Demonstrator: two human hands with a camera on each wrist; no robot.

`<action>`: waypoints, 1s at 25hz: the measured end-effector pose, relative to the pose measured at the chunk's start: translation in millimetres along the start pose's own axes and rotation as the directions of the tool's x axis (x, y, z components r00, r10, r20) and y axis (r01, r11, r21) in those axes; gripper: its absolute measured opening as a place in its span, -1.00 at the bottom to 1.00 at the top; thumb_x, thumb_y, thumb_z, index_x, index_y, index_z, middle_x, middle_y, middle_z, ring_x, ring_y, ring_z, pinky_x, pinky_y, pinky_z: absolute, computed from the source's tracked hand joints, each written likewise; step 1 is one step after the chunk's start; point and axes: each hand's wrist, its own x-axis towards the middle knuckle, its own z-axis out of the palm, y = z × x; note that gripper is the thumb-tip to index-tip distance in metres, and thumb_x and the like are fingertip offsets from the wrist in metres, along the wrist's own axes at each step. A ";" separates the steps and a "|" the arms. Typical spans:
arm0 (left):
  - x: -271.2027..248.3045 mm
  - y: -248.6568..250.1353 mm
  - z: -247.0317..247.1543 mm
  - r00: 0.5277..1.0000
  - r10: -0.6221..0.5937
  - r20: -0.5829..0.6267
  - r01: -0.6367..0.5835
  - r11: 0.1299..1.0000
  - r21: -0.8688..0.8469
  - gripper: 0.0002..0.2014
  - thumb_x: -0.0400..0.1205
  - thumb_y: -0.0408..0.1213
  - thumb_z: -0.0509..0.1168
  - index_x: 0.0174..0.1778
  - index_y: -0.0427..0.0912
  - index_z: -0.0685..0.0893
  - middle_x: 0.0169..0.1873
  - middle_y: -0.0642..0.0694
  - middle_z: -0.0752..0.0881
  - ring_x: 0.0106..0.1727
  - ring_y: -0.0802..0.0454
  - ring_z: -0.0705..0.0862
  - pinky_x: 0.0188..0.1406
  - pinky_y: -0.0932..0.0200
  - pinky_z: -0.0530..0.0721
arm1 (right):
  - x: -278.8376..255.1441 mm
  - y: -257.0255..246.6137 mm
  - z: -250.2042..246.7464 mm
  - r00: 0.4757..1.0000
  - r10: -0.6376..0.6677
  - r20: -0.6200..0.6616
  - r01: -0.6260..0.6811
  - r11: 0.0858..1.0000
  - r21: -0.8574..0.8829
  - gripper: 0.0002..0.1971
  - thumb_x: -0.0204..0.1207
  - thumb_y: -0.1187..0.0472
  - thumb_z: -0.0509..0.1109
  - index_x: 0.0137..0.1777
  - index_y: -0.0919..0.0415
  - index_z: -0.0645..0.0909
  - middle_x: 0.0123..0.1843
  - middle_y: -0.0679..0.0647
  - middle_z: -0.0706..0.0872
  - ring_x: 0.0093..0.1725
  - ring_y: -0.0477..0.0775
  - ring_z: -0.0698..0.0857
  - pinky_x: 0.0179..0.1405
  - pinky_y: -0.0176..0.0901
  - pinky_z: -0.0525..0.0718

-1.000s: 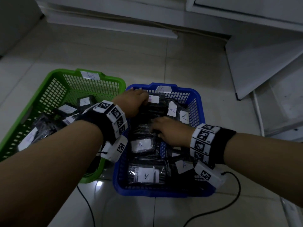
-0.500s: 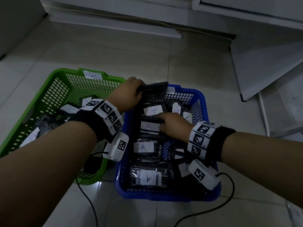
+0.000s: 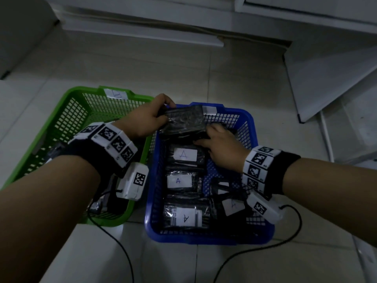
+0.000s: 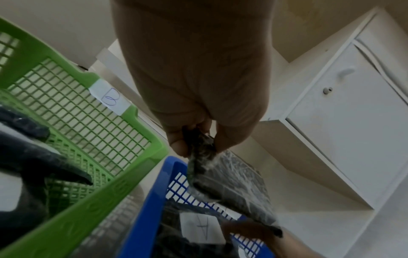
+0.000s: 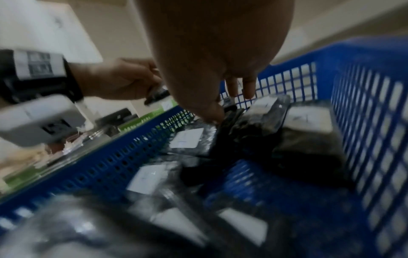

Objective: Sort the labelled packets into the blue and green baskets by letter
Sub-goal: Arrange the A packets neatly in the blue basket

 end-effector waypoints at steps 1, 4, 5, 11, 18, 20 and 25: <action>-1.8 1.0 -0.8 1.000 -0.007 -0.001 0.007 1.000 -0.021 -0.75 0.64 -0.34 0.19 0.20 0.00 0.45 0.04 -0.16 0.74 0.01 -0.19 0.72 0.09 -0.18 0.69 | 5.0 2.3 -3.8 0.999 -0.012 0.032 0.013 0.999 -0.053 -0.48 0.42 0.36 0.37 0.40 0.06 0.59 0.51 0.27 0.48 0.51 0.42 0.37 0.42 0.32 0.40; -4.4 3.1 -0.1 0.999 -0.023 0.043 0.023 1.000 -0.006 -0.77 0.63 -0.33 0.21 0.18 -0.01 0.49 0.08 -0.12 0.73 0.04 -0.15 0.71 0.13 -0.10 0.69 | 20.7 3.9 -12.3 0.985 -0.044 0.170 0.062 0.992 -0.106 -0.54 0.53 0.35 0.27 0.45 0.20 0.54 0.55 0.28 0.41 0.54 0.34 0.37 0.52 0.18 0.35; -5.4 5.2 1.5 0.997 -0.024 0.077 0.022 0.999 0.024 -0.77 0.62 -0.33 0.22 0.18 -0.03 0.50 0.10 -0.10 0.71 0.07 -0.12 0.70 0.15 -0.04 0.68 | 23.3 5.9 -13.1 0.982 -0.040 0.182 0.052 0.997 -0.063 -0.56 0.56 0.36 0.26 0.46 0.26 0.52 0.55 0.27 0.40 0.52 0.30 0.40 0.55 0.08 0.34; -2.2 8.5 25.1 0.967 -0.003 0.255 -0.058 0.971 0.232 -0.70 0.61 -0.35 0.22 0.20 0.01 0.36 0.08 -0.16 0.72 -0.07 -0.10 0.69 -0.07 0.06 0.65 | 1.4 11.5 -24.1 0.971 0.229 0.067 -0.238 0.911 0.337 -0.61 0.57 0.41 0.25 0.39 0.23 0.57 0.43 0.12 0.53 0.35 0.09 0.55 0.27 -0.38 0.35; -5.4 2.3 24.5 0.973 0.228 0.039 -0.229 0.926 0.301 -0.77 0.37 -0.34 0.46 -0.13 -0.04 0.61 -0.06 0.01 0.66 -0.04 0.00 0.66 -0.06 0.09 0.66 | -9.1 -10.8 -27.1 0.900 0.431 -0.056 -0.269 0.654 0.707 -0.87 0.46 0.15 0.50 -0.03 0.10 0.66 -0.17 -0.13 0.70 -0.21 -0.17 0.66 -0.22 -0.33 0.61; -7.6 -1.9 23.9 0.962 0.253 0.101 -0.272 0.884 0.380 -0.76 0.34 -0.30 0.51 -0.18 -0.06 0.60 -0.06 0.00 0.60 -0.01 0.01 0.61 -0.02 0.08 0.63 | -9.6 -12.6 -27.1 0.920 0.387 -0.059 -0.263 0.722 0.640 -0.92 0.45 0.19 0.50 -0.08 0.09 0.69 -0.12 -0.11 0.69 -0.21 -0.22 0.62 -0.19 -0.39 0.53; -7.5 -11.1 31.5 0.910 0.178 0.375 -0.375 0.739 0.559 -0.73 0.44 -0.06 0.47 0.03 0.01 0.71 0.23 0.02 0.56 0.31 0.03 0.48 0.24 0.14 0.41 | -15.0 -14.8 -12.4 0.959 0.219 0.182 -0.265 0.918 0.293 -0.67 0.50 0.18 0.44 0.27 0.06 0.67 0.26 0.13 0.52 0.19 0.08 0.58 0.10 -0.33 0.42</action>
